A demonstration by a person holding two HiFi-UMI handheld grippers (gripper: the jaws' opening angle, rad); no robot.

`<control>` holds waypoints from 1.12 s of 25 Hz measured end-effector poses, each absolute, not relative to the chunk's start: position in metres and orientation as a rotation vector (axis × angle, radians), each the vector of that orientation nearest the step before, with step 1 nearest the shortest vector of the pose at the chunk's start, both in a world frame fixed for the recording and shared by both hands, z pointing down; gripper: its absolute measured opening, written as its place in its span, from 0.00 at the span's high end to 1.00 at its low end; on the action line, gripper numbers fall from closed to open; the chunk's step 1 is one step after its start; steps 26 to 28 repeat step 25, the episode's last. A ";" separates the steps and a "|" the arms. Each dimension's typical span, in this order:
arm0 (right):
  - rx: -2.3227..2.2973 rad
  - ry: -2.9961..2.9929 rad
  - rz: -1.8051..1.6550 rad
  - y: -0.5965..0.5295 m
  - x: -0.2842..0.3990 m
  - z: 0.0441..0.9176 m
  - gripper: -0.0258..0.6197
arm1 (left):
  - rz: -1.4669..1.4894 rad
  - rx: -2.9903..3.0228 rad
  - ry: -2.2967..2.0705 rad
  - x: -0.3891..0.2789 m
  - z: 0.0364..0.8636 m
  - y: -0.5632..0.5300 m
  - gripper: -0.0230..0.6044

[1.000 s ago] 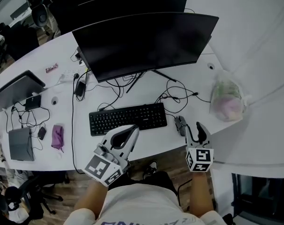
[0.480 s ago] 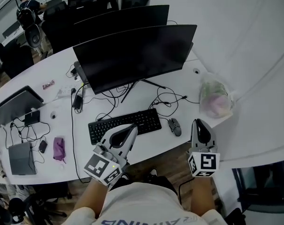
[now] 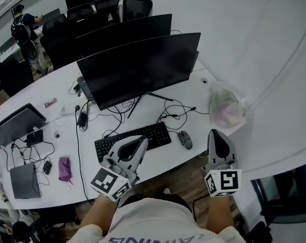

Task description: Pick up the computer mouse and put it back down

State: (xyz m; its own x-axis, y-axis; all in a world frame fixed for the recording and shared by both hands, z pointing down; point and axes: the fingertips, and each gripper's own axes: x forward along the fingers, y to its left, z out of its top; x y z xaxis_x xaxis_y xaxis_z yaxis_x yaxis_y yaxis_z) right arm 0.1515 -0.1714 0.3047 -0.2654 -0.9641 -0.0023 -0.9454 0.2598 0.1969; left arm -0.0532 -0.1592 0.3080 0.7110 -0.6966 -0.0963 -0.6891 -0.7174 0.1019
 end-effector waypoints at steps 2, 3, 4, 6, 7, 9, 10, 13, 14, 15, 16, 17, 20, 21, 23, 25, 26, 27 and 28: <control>1.836 -2.398 -0.249 -0.169 0.151 0.299 0.93 | -0.199 2.853 -1.153 -0.053 0.308 -0.159 0.96; 1.840 -2.400 -0.240 -0.168 0.152 0.299 0.93 | -0.198 2.852 -1.152 -0.054 0.308 -0.158 0.96; 1.845 -2.402 -0.227 -0.167 0.153 0.299 0.93 | -0.198 2.850 -1.151 -0.054 0.308 -0.157 0.96; 1.852 -2.401 -0.205 -0.166 0.156 0.301 0.93 | -0.201 2.847 -1.153 -0.054 0.308 -0.156 0.96; 1.853 -2.401 -0.198 -0.165 0.157 0.302 0.93 | -0.202 2.846 -1.155 -0.054 0.308 -0.155 0.96; 1.850 -2.401 -0.187 -0.165 0.158 0.304 0.93 | -0.203 2.843 -1.161 -0.055 0.309 -0.155 0.96; 1.847 -2.401 -0.180 -0.165 0.158 0.306 0.93 | -0.203 2.841 -1.164 -0.055 0.310 -0.155 0.96; 1.839 -2.406 -0.155 -0.165 0.158 0.311 0.93 | -0.199 2.832 -1.172 -0.056 0.313 -0.155 0.96; 1.839 -2.409 -0.146 -0.165 0.158 0.312 0.93 | -0.197 2.829 -1.175 -0.056 0.314 -0.154 0.96; 1.840 -2.410 -0.137 -0.166 0.158 0.313 0.93 | -0.194 2.826 -1.178 -0.056 0.314 -0.155 0.96; 1.841 -2.411 -0.130 -0.166 0.159 0.313 0.93 | -0.192 2.824 -1.181 -0.056 0.315 -0.155 0.96; 1.840 -2.412 -0.125 -0.166 0.159 0.314 0.93 | -0.191 2.822 -1.183 -0.056 0.315 -0.155 0.96; 1.844 -2.415 -0.106 -0.167 0.160 0.315 0.93 | -0.190 2.819 -1.188 -0.055 0.316 -0.155 0.96; 1.840 -2.418 -0.109 -0.167 0.160 0.315 0.93 | -0.190 2.819 -1.188 -0.055 0.316 -0.154 0.96; 1.824 -2.426 -0.124 -0.168 0.159 0.316 0.93 | -0.192 2.821 -1.189 -0.055 0.315 -0.154 0.96; 1.812 -2.432 -0.133 -0.168 0.158 0.316 0.93 | -0.195 2.822 -1.190 -0.055 0.315 -0.154 0.96; 1.812 -2.432 -0.133 -0.168 0.158 0.316 0.93 | -0.195 2.822 -1.190 -0.055 0.315 -0.154 0.96; 1.812 -2.432 -0.133 -0.168 0.158 0.316 0.93 | -0.195 2.822 -1.190 -0.055 0.315 -0.154 0.96; 1.812 -2.432 -0.133 -0.168 0.158 0.316 0.93 | -0.195 2.822 -1.190 -0.055 0.315 -0.154 0.96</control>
